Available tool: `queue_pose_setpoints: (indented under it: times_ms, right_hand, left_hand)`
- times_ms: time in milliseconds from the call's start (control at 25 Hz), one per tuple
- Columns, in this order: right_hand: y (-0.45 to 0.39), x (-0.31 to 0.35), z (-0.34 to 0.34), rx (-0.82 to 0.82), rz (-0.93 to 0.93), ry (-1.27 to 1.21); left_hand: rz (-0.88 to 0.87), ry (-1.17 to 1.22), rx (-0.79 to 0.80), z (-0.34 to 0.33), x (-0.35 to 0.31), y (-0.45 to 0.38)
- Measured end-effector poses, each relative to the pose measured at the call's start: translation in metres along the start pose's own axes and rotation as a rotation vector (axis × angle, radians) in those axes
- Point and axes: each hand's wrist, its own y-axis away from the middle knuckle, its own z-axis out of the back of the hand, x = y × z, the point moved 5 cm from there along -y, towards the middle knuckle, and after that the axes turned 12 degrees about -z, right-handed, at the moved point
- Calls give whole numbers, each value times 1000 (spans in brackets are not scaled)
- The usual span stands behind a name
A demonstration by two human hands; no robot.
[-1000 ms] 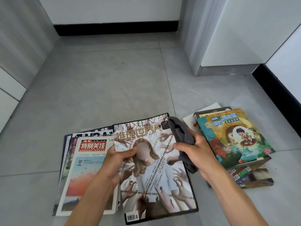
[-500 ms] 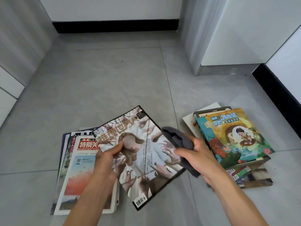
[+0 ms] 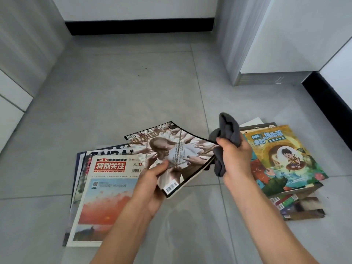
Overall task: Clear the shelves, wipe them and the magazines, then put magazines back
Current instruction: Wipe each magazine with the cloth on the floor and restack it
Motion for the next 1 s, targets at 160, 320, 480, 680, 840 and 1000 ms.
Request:
queue_pose_setpoints:
  times_ms: [160, 320, 480, 680, 840, 1000]
  right_hand:
    - [39, -21, -5, -107, 641, 438]
    - [73, -54, -11, 1, 826, 643]
    - [34, -44, 1, -48, 850, 698]
    - [-2, -9, 42, -331, 685, 463]
    - [65, -46, -1, 66, 862, 660]
    - [92, -81, -13, 166, 828, 687]
  left_hand:
    - [-24, 117, -94, -9, 12, -4]
    - [-20, 122, -96, -4, 12, -5]
    - [23, 130, -120, 1, 20, -2]
    - [5, 256, -165, -7, 14, 2]
    - [36, 162, -80, -12, 14, 2]
    - [138, 92, -13, -9, 9, 12]
